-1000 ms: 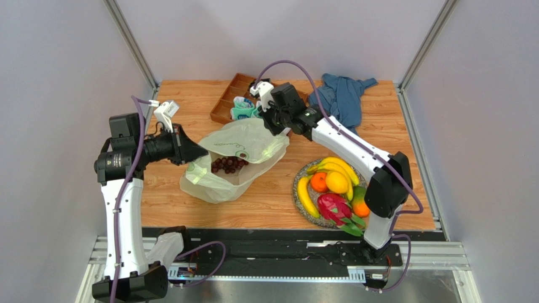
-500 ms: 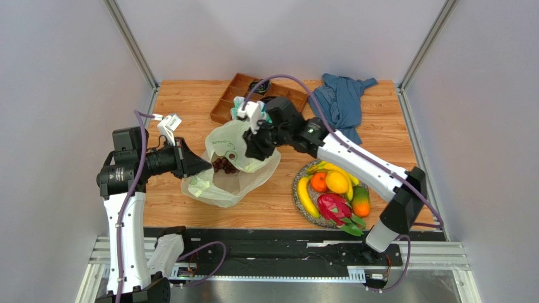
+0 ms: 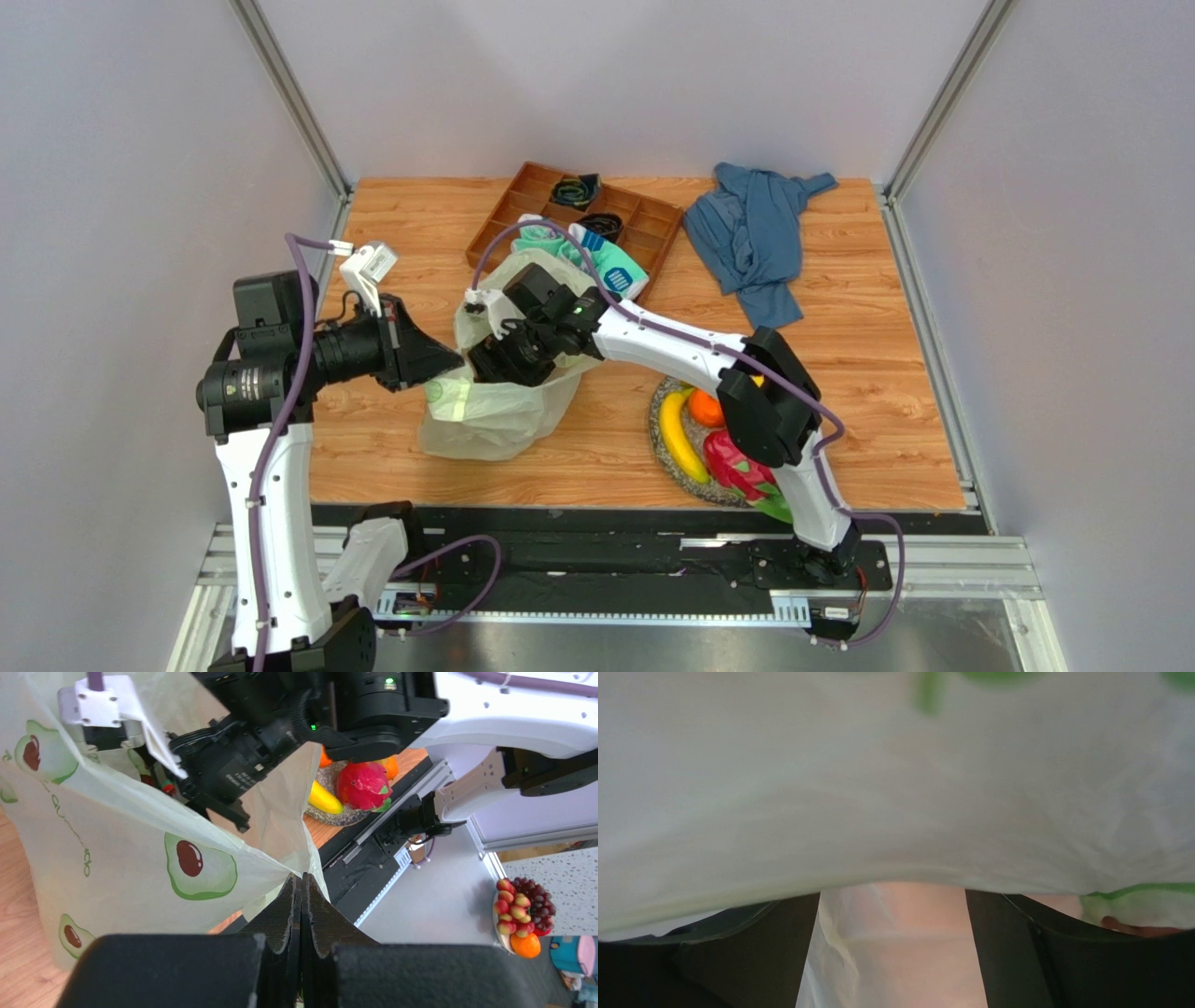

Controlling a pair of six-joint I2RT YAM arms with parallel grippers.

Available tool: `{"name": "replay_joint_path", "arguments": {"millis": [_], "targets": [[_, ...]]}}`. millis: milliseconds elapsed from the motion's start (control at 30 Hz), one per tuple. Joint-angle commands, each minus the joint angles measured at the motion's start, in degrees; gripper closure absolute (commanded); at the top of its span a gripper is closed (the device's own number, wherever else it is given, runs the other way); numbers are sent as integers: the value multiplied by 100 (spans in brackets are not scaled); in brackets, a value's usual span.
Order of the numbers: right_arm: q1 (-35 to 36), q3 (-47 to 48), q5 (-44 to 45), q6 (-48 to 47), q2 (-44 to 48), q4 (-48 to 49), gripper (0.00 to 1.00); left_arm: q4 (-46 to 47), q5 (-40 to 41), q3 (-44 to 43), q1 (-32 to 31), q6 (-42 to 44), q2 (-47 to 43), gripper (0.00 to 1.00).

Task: Take the fake fruits out of the plastic bag

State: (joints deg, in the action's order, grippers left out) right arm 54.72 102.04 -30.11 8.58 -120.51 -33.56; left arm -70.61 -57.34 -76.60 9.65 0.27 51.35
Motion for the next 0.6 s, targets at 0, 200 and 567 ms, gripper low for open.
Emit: {"name": "replay_joint_path", "arguments": {"millis": [0,200,567], "targets": [[56,184,-654,882,-148,648,4,47,-304,-40,28,131,103,100],[223,597,-549,961,-614,579,0,275,-462,268,28,8,121,100],[390,1080,-900,2077,-1835,1158,0,381,-612,620,28,-150,129,100]]}}
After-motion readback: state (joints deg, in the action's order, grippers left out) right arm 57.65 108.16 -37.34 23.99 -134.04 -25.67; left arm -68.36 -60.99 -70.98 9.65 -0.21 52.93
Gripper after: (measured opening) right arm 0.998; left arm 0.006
